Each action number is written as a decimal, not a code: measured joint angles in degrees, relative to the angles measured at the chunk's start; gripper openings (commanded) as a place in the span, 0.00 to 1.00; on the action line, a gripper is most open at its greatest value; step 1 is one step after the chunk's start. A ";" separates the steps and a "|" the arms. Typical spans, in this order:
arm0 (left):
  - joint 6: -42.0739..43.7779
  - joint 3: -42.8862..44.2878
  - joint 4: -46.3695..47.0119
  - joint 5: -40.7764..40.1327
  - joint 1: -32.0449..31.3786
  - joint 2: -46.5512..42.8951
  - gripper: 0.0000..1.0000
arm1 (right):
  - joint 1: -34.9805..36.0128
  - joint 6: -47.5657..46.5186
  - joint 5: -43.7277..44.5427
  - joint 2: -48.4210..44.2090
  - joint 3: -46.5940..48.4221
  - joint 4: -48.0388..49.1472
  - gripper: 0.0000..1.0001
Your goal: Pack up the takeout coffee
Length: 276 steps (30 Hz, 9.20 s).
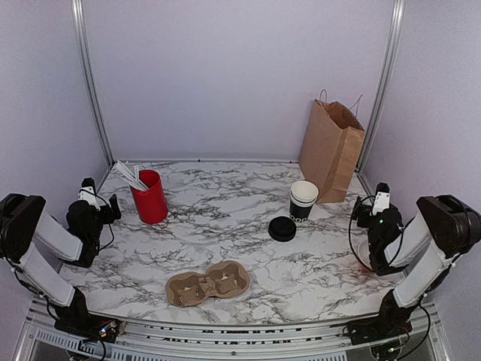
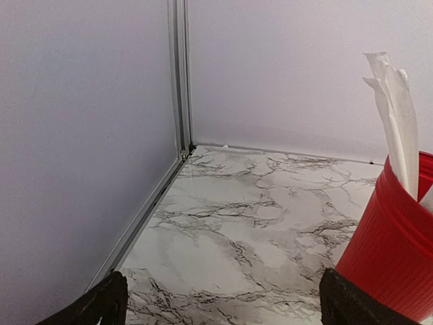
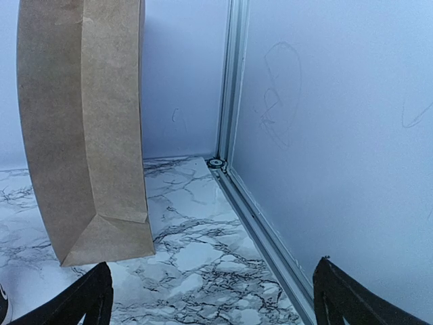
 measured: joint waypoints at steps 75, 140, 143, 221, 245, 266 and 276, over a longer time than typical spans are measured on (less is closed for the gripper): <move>-9.33 52.48 -72.00 1.97 -35.60 -15.67 0.99 | 22.40 -1.88 15.69 -19.12 45.22 -76.35 1.00; -24.57 48.63 -75.67 18.08 -35.36 -8.79 0.99 | 15.89 25.03 -17.20 4.57 60.43 -102.73 0.21; -24.72 48.48 -75.38 18.08 -35.36 -8.79 0.99 | 15.89 24.96 -17.25 4.57 60.43 -103.32 0.23; -25.70 45.31 -74.66 11.72 -35.26 -12.52 0.99 | 41.00 21.75 -23.02 17.20 80.11 -112.19 0.00; -26.77 44.65 -74.42 13.53 -35.12 -11.91 0.99 | 42.03 23.19 -22.60 15.87 73.66 -110.12 0.51; -26.82 47.54 -74.27 15.89 -35.12 -8.07 0.99 | 34.86 22.36 -19.17 3.17 56.13 -108.98 0.77; -26.82 48.87 -74.53 16.59 -35.10 -6.84 0.99 | 34.60 20.20 -16.83 5.92 55.63 -107.32 0.84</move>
